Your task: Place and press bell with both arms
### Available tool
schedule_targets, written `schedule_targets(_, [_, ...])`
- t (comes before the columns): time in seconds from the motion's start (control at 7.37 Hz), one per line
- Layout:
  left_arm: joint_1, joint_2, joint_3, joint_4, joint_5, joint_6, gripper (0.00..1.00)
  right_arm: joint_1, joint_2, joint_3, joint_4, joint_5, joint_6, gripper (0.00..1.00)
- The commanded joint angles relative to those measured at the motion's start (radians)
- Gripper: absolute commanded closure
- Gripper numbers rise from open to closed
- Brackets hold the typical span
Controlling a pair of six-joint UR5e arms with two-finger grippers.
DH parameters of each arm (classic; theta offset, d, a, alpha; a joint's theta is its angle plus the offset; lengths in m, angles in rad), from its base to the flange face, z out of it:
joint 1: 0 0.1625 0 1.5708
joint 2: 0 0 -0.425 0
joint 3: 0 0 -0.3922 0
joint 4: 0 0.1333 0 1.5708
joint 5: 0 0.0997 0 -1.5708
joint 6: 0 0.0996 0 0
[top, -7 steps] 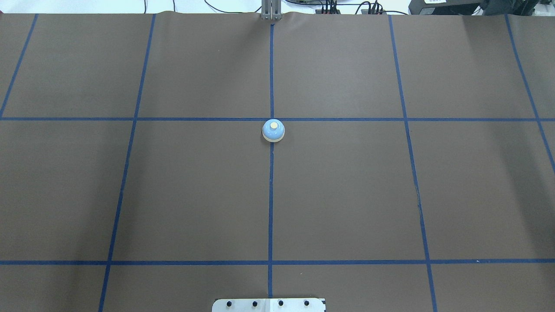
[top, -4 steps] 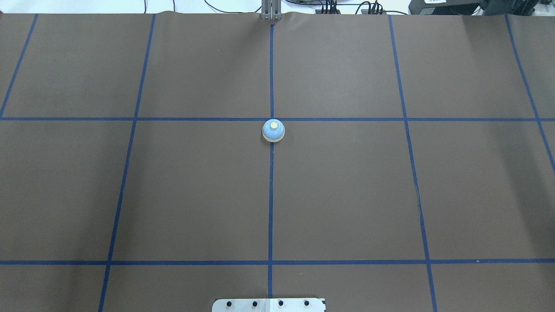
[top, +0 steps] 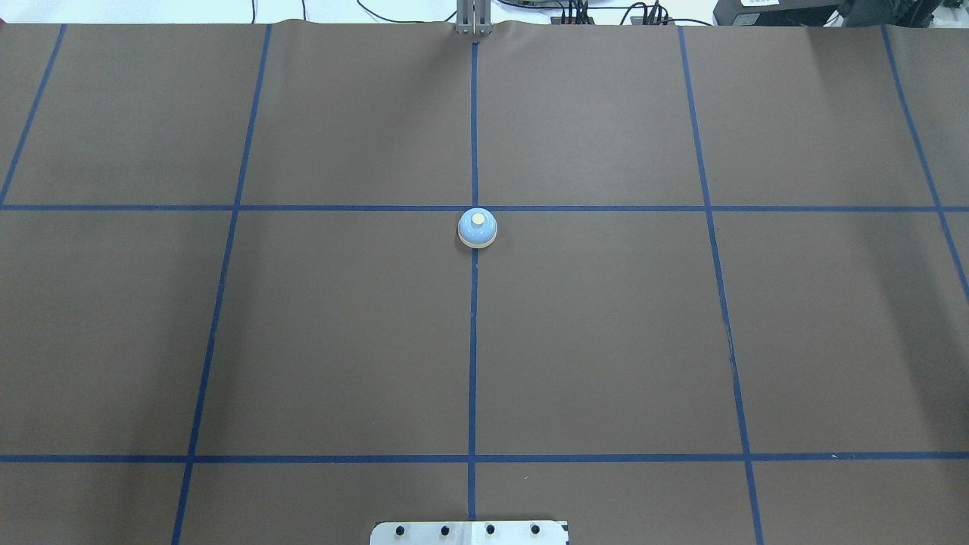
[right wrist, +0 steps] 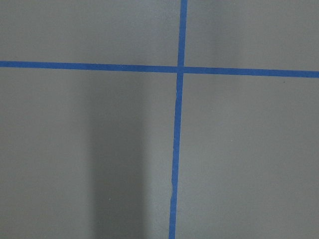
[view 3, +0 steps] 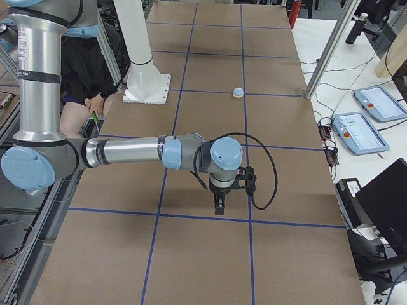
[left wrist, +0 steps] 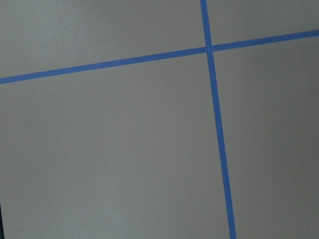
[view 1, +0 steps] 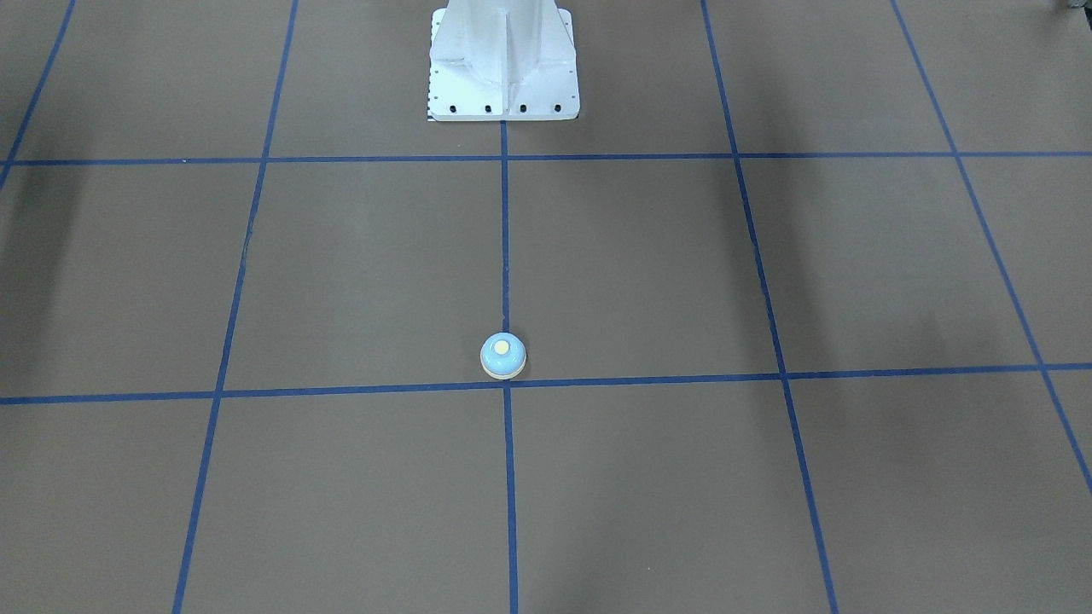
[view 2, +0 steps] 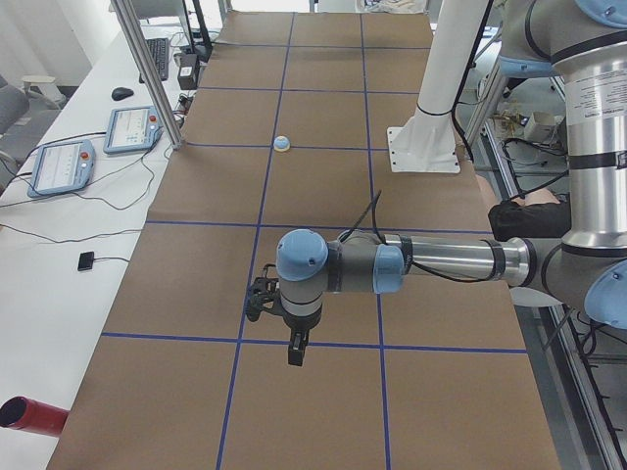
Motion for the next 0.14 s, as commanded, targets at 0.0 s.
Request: schedule_targets(0.0, [0.000, -0.001, 0.000, 0.001, 0.000, 0.000, 0.00, -0.001, 0.000, 0.003, 0.011, -0.002, -0.002, 0.00])
